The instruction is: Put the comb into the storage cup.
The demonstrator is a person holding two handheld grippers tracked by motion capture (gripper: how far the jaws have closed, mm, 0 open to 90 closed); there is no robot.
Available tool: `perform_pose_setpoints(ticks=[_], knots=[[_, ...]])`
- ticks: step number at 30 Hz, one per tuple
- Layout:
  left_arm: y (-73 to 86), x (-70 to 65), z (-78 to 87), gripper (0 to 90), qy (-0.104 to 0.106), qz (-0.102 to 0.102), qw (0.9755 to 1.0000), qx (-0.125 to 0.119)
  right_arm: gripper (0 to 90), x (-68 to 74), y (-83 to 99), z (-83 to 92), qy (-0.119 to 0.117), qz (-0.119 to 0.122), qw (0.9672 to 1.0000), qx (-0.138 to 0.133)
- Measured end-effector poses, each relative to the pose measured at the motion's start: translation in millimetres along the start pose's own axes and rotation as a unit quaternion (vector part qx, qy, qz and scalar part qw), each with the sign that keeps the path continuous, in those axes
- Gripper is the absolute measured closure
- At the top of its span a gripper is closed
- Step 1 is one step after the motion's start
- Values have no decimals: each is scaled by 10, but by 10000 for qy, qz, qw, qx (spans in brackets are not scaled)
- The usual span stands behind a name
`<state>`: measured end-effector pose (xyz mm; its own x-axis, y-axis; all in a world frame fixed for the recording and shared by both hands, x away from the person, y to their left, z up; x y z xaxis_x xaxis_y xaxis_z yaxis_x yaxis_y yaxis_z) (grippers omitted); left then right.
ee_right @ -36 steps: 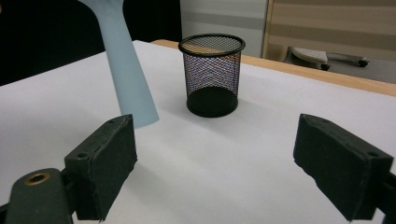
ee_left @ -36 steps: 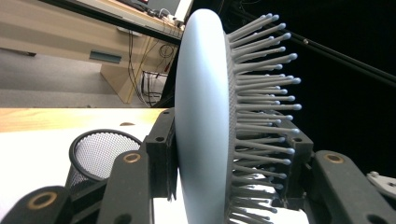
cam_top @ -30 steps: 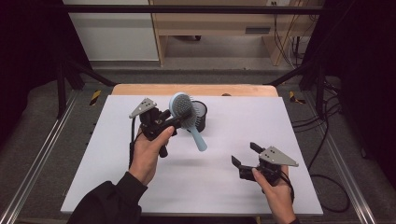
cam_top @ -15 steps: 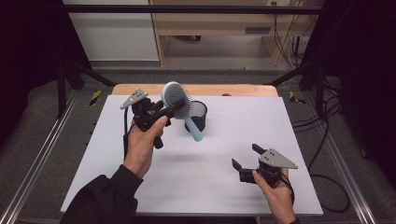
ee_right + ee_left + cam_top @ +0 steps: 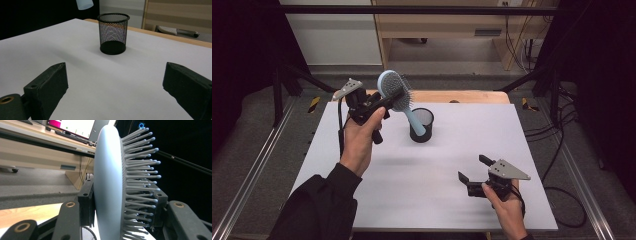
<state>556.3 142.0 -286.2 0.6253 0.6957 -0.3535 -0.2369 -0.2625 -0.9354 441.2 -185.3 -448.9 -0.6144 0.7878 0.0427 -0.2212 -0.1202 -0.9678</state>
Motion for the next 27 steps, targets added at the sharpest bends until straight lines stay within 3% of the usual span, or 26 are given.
perform_pose_setpoints(ticks=[6, 10, 16, 21, 27], knots=[[-25, 50, -86, 509, -35, -2, 10000, 29, 61, 13, 5, -28, -48, 8, 10000, 48], [-13, 57, -140, 509, -19, 14, 10000, 33, 62, -14, -21, -12, 0, 179, 9998, 50], [42, 66, -215, 508, -43, -2, 10000, 64, 61, -58, -18, -8, 34, 94, 9999, 29], [55, 89, -235, 507, -141, -43, 9999, 65, 61, -34, -23, -35, -6, 191, 9998, 60], [17, 197, -280, 508, -218, 135, 9996, -112, 61, -44, -11, -44, -11, 202, 9997, 118]])
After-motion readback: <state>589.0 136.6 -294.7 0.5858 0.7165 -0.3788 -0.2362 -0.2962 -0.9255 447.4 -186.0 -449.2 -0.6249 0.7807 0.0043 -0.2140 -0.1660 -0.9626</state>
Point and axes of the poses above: each handheld gripper's, and its own axes: z roughly backward along the jaws, y roughly out of its underside, x roughly to its left, the point moved 3 cm from there along -z, roughly forward along the jaws, and after that the axes turned 2 degrees about -x, right-handed, at the moved point
